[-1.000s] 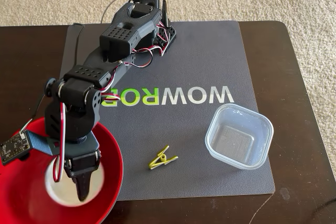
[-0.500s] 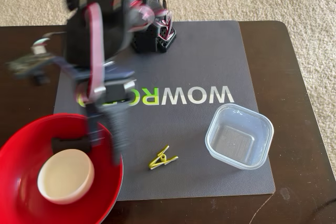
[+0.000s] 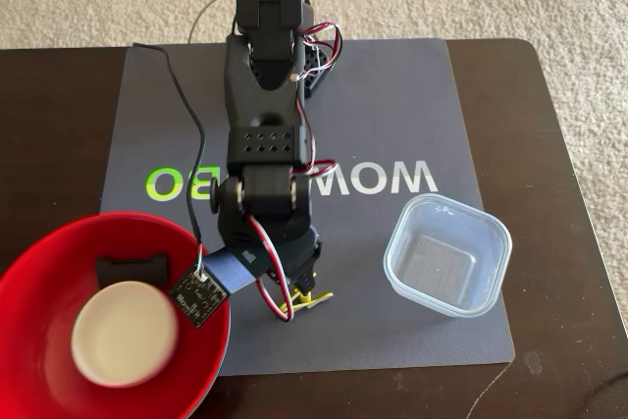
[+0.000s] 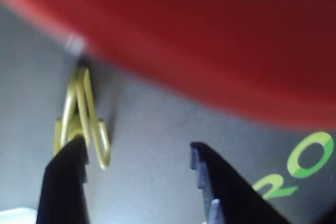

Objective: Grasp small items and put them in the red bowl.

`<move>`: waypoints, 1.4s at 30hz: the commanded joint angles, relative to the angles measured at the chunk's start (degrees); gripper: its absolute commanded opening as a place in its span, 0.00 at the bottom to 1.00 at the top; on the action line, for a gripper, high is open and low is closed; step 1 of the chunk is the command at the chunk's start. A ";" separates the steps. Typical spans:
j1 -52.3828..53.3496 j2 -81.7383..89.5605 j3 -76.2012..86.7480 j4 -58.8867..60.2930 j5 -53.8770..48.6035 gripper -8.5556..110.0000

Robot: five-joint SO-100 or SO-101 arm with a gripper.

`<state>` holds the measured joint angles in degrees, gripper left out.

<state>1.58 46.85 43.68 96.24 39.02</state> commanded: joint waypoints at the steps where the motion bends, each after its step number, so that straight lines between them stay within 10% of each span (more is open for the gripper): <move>1: 0.26 -0.44 -0.79 -1.41 -0.53 0.28; 31: -0.97 -14.77 -18.46 -2.02 -2.46 0.07; 42: -6.77 8.70 -18.02 1.41 -2.81 0.07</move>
<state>-0.26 44.38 26.37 97.21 36.47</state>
